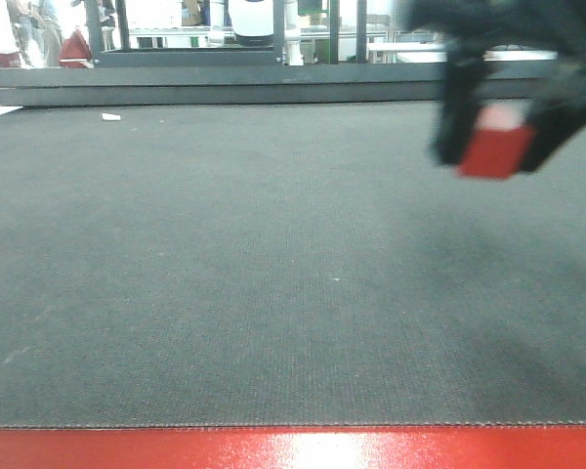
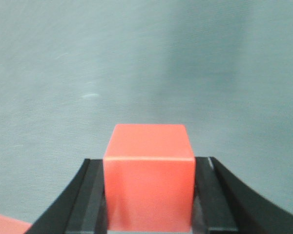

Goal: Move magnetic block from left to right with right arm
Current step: 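Lift the red cube off the table with the right gripper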

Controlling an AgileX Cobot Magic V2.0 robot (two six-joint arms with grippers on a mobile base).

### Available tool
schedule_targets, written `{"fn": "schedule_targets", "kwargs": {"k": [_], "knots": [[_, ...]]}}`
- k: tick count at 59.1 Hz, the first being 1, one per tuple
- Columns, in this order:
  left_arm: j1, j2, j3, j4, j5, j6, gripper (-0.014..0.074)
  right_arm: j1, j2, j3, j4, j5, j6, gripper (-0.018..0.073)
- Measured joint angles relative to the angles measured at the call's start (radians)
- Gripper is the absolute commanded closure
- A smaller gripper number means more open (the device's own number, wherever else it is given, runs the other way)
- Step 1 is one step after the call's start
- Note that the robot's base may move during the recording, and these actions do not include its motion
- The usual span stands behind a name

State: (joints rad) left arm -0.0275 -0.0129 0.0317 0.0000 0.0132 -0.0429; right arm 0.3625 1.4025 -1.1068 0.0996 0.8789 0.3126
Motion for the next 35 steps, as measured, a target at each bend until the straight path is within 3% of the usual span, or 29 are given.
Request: {"fn": "schedule_targets", "kwargs": {"k": [10, 19, 35], "knots": [[0.0, 0.0, 0.0, 0.0, 0.0, 0.0, 0.0713, -0.149, -0.184, 0.134, 0.0, -0.072, -0.039, 0.043], [0.0, 0.0, 0.0, 0.0, 0.0, 0.0, 0.0713, -0.257, -0.349, 0.26, 0.0, -0.201, -0.169, 0.043], [0.0, 0.0, 0.0, 0.0, 0.0, 0.0, 0.0713, -0.305, -0.624, 0.46, 0.0, -0.459, -0.269, 0.043]]}}
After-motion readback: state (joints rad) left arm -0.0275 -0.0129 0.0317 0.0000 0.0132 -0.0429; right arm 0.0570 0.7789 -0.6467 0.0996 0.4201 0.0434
